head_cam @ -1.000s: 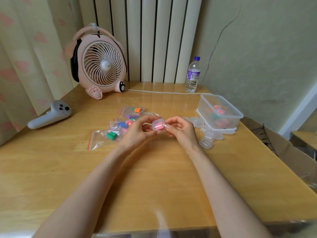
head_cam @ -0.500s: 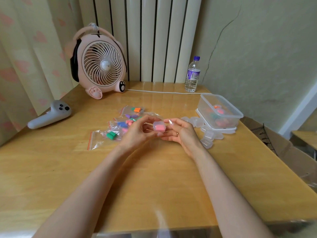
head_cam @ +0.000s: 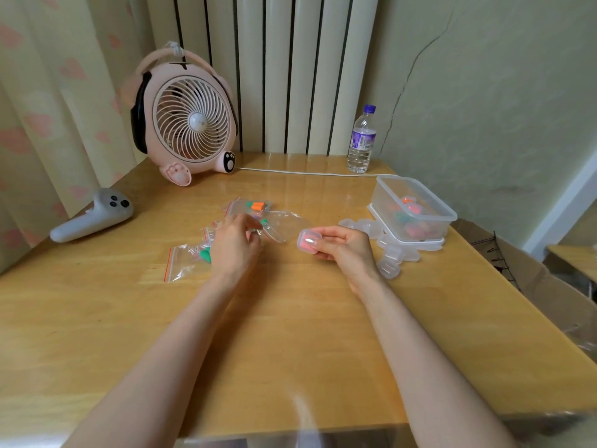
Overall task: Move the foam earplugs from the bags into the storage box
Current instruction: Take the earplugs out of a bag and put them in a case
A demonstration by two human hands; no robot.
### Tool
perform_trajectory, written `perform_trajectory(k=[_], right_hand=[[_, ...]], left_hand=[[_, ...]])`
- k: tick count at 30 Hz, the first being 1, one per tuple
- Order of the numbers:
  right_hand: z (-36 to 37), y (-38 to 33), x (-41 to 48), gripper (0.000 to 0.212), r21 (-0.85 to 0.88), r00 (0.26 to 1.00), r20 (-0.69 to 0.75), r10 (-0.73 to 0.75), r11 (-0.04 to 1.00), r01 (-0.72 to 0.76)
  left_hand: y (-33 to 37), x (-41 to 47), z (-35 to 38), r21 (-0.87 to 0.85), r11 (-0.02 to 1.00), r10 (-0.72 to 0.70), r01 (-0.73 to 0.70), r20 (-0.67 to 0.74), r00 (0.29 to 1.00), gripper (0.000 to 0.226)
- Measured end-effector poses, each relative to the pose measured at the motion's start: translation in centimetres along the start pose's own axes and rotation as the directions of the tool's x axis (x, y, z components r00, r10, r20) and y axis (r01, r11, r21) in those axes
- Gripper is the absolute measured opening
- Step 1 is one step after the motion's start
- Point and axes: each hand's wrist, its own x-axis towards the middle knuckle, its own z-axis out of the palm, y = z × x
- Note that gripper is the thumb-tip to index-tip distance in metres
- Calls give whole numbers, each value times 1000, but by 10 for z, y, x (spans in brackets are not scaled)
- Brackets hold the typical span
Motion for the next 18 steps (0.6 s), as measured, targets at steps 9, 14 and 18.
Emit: perform_trajectory(k=[9, 14, 18], right_hand=[[-6, 3, 8, 17, -77, 977, -202, -71, 995, 57], [-5, 6, 9, 11, -69, 970, -232, -79, 996, 65], [-12, 2, 9, 9, -74, 954, -287, -85, 995, 66]], left_hand=[[-2, -4, 17, 356, 830, 243, -429, 462, 853, 38], [-2, -5, 17, 277, 849, 303, -449, 442, 844, 37], [7, -6, 7, -29, 896, 437, -443, 235, 868, 32]])
